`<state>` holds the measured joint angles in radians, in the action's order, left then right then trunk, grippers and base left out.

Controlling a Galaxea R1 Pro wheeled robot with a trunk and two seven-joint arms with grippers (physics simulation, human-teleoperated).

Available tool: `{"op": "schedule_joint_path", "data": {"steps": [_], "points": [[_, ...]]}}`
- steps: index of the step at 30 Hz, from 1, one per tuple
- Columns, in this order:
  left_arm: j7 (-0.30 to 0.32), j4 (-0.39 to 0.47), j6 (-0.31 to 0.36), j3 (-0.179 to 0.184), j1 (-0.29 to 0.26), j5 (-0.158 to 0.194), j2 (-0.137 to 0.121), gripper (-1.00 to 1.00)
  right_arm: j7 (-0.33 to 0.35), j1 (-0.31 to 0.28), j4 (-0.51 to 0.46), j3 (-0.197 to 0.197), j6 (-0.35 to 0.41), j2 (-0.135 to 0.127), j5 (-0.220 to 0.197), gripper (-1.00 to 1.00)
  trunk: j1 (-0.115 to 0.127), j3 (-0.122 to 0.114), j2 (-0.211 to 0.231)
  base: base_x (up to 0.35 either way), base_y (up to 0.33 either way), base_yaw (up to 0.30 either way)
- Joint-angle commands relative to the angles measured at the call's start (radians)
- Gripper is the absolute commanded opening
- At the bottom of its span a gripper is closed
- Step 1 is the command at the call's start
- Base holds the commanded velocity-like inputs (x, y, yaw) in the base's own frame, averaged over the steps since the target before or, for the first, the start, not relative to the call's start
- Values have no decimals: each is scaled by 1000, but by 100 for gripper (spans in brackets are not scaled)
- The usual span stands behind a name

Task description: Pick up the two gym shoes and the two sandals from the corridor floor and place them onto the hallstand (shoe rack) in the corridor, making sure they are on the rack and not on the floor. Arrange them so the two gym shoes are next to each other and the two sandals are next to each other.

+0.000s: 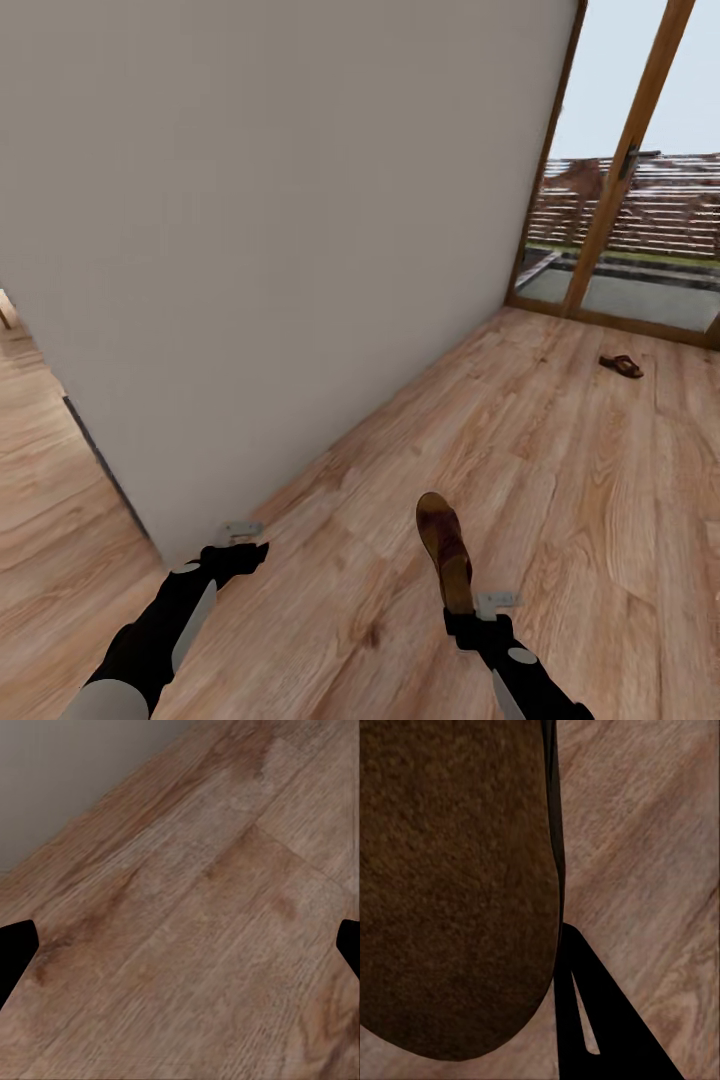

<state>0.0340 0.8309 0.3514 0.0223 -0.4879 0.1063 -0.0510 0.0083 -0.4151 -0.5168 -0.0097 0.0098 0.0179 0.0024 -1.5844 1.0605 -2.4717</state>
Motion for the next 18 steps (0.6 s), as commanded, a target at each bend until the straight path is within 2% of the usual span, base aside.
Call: {"op": "schedule_joint_path", "data": {"steps": [1,12,18], "points": [[-2,2,6,2,0,10,-1,100,1,-1,0,-1,1,1,-3,-100,0,1,0,284,-167,-291],[-2,2,6,2,0,10,-1,100,1,-1,-2,-1,1,1,-3,-100,0,1,0,284,-165,-292],[-2,2,6,1,0,10,-1,100,1,-1,-2,-1,1,1,-3,-100,0,1,0,284,-68,-293]]}}
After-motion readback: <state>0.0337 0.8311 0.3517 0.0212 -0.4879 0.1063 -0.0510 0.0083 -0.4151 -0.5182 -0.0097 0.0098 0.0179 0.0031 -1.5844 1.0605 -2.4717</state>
